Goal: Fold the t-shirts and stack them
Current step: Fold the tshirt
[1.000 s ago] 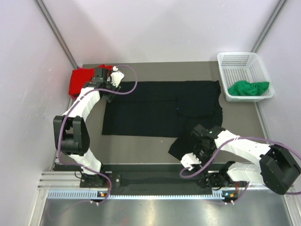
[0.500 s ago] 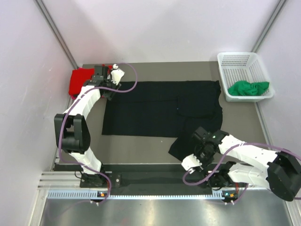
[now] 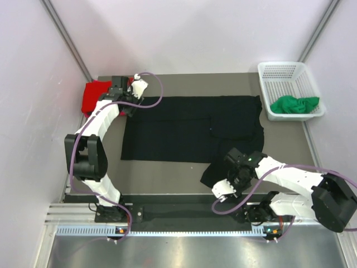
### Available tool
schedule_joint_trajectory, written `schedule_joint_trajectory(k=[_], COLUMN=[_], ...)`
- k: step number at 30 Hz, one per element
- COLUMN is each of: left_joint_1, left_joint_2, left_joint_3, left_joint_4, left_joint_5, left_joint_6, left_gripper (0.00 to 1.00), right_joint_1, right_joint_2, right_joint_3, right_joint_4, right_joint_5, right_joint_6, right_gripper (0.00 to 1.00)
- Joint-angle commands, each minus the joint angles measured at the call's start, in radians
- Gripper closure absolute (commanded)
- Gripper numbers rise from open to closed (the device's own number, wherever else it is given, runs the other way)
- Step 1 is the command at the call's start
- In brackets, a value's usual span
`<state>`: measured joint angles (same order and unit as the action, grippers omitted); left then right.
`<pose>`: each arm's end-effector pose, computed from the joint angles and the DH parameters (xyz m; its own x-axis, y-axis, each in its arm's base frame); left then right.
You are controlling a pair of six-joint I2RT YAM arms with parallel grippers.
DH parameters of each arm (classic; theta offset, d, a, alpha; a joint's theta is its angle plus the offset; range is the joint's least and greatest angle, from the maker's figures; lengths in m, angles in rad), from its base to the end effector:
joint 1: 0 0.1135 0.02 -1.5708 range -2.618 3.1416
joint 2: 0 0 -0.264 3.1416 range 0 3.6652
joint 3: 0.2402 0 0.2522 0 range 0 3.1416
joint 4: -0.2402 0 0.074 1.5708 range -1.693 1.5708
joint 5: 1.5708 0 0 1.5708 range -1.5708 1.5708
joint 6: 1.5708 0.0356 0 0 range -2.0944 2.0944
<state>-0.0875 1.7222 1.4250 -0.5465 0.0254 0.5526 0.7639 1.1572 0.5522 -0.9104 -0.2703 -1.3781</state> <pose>0.3829 -0.0345 0.2782 -0.5788 0.5775 -0.5757 0.4793 0.8121 0.3328 0.1057 0.1144 0.1571 0.5267 -0.8053 -0.2723 -0.8374 -0.5466 -0.0033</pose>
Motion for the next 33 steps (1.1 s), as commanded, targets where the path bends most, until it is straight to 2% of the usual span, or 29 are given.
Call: schedule_joint_trajectory(k=[1,5,7,12,16,20,23,29,33], left_joint_1=[0.006,0.006,0.005,0.006,0.008,0.017,0.031,0.049,0.060], left_joint_2=[-0.033,-0.108,-0.159,-0.266,-0.265,-0.193,-0.168,-0.136,-0.099], left_joint_3=[-0.003,-0.057,-0.086,-0.248,-0.322,-0.368,-0.396,-0.466,-0.460], left_joint_4=[-0.006,-0.107,-0.228,-0.372,-0.409,-0.470,-0.468,-0.351,-0.311], left_joint_5=[0.008,0.057,0.096,0.125,0.100,0.091,0.088,0.038,0.036], left_joint_6=[0.032,0.148,0.219,0.411,0.461,0.530,0.564,0.604,0.607], left_gripper=[0.48,0.48,0.49,0.48,0.51,0.54,0.53,0.50,0.50], right_joint_1=[0.009,0.008,0.008,0.008,0.008,0.006,0.002,-0.015,-0.031], right_joint_2=[-0.025,-0.141,-0.149,-0.145,-0.116,-0.087,-0.065,-0.036,-0.034], right_joint_3=[-0.015,0.087,0.156,0.236,0.253,0.276,0.288,0.304,0.305], right_joint_4=[-0.019,-0.105,-0.145,-0.162,-0.127,-0.130,-0.137,-0.145,-0.157], right_joint_5=[0.094,0.051,0.039,0.016,0.022,0.034,0.055,0.059,0.068], right_joint_6=[0.022,0.092,0.160,0.281,0.353,0.361,0.349,0.361,0.356], right_gripper=[1.00,1.00,1.00,1.00,1.00,1.00,1.00,1.00,1.00])
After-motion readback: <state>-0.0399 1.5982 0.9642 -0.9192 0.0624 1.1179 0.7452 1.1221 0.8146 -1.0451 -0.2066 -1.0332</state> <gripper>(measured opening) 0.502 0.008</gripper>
